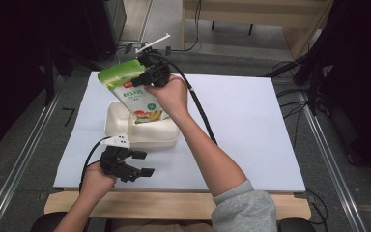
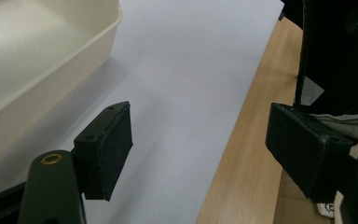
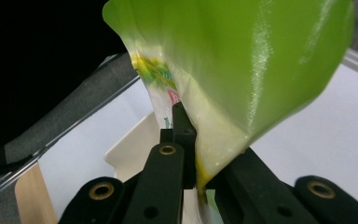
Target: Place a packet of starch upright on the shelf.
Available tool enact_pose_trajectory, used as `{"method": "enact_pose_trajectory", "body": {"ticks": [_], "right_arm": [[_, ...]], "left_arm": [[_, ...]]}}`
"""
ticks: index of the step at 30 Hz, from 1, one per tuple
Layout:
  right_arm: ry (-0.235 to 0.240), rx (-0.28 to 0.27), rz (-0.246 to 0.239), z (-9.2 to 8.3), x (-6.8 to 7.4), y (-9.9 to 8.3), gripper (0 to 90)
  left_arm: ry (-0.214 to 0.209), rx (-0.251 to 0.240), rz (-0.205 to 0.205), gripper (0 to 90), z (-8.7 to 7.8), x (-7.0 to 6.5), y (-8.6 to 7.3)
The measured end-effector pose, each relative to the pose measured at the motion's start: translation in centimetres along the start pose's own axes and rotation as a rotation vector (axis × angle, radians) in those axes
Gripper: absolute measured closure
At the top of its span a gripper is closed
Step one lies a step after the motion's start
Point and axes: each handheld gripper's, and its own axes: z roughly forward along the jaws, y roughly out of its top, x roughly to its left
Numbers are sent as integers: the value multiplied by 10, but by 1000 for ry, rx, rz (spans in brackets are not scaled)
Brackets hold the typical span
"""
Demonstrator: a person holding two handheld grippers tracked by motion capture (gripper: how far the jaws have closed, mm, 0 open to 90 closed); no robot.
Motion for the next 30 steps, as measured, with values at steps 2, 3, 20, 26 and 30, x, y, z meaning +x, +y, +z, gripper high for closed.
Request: {"method": "enact_pose_trajectory", "body": {"ticks": [2,3,20,26,30], "right_arm": [[-1,38,10,17,1,-4,900],[-5,52,9,22,2,-5,900],[26,56,62,32,-26,-30,900],[-17,74,77,24,-43,-39,893],[-19,72,86,22,-51,-44,885]], "left_arm": [[-3,2,3,237,0,0,0],[-3,6,8,237,1,1,0],[6,-11,-2,237,-3,4,0],[19,-4,-4,237,-4,3,-3],[22,-5,-6,237,-4,2,-3]]}}
